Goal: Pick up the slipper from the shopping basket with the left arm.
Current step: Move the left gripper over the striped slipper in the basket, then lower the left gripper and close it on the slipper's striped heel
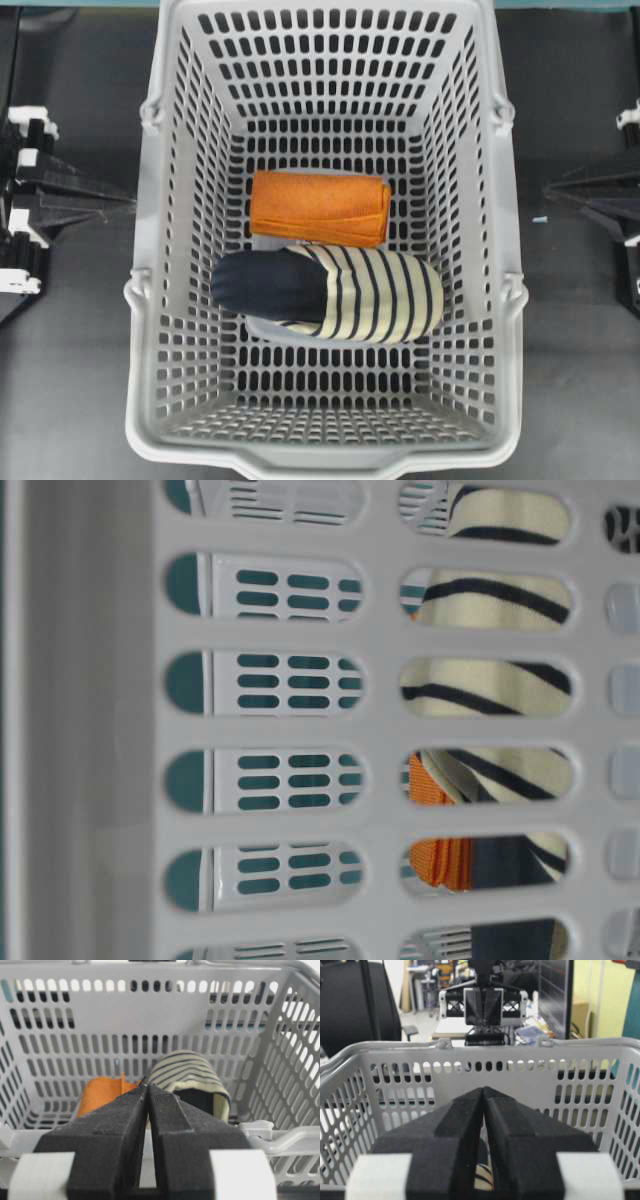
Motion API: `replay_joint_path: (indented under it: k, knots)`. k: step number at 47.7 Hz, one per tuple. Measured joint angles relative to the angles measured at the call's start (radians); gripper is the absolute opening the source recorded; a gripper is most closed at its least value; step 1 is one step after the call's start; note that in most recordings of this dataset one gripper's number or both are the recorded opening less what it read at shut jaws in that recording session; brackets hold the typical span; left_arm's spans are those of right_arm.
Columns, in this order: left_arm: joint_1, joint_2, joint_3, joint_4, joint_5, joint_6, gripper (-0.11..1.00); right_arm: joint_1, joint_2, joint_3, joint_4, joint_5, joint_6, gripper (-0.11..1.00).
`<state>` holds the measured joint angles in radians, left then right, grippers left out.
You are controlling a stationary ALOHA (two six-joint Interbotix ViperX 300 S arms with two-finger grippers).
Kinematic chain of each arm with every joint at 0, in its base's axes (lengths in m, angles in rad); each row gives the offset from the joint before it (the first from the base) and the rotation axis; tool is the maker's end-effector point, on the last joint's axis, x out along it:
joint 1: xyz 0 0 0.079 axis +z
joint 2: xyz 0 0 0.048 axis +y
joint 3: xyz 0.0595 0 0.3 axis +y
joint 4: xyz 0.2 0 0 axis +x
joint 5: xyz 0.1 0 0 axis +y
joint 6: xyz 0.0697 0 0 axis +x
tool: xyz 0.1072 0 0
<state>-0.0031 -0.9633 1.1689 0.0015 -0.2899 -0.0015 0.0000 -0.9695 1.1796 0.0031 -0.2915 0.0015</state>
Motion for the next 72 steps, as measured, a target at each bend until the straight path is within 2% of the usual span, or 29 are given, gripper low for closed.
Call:
replay_joint_path:
  k: [2,5,15,27,41,49,56,59,68,72]
  knots:
    - [0.000,0.000,-0.002,0.005,0.005,-0.002,0.04,-0.002,0.000,0.002,0.000,0.002,0.000,0.02]
    - [-0.008,0.014,-0.057,0.025,0.078,-0.031,0.00,-0.005,0.000,0.002,0.000,0.005,0.000,-0.01]
    - [-0.025,0.161,-0.359,0.037,0.428,-0.038,0.00,-0.006,-0.025,0.002,0.000,0.058,0.000,-0.01]
    - [-0.040,0.448,-0.703,0.038,0.792,-0.040,0.00,-0.006,-0.081,0.000,0.000,0.161,0.002,-0.01]
    - [-0.078,0.770,-0.999,0.040,1.026,-0.026,0.00,-0.006,-0.138,0.000,0.000,0.249,0.012,-0.01]
    - [-0.077,0.891,-1.115,0.038,1.132,-0.025,0.00,-0.005,-0.150,0.000,0.005,0.261,0.017,-0.01]
    - [-0.080,0.956,-1.169,0.040,1.167,-0.025,0.01,-0.002,-0.153,0.000,0.005,0.261,0.029,-0.01]
    - [-0.081,0.977,-1.186,0.040,1.186,-0.028,0.09,0.002,-0.155,0.000,0.006,0.262,0.029,-0.01]
    - [-0.087,1.026,-1.210,0.040,1.226,-0.044,0.66,0.012,-0.155,0.000,0.006,0.262,0.029,-0.01]
    - [-0.094,1.048,-1.221,0.040,1.229,-0.044,0.84,0.014,-0.156,0.000,0.006,0.262,0.029,-0.01]
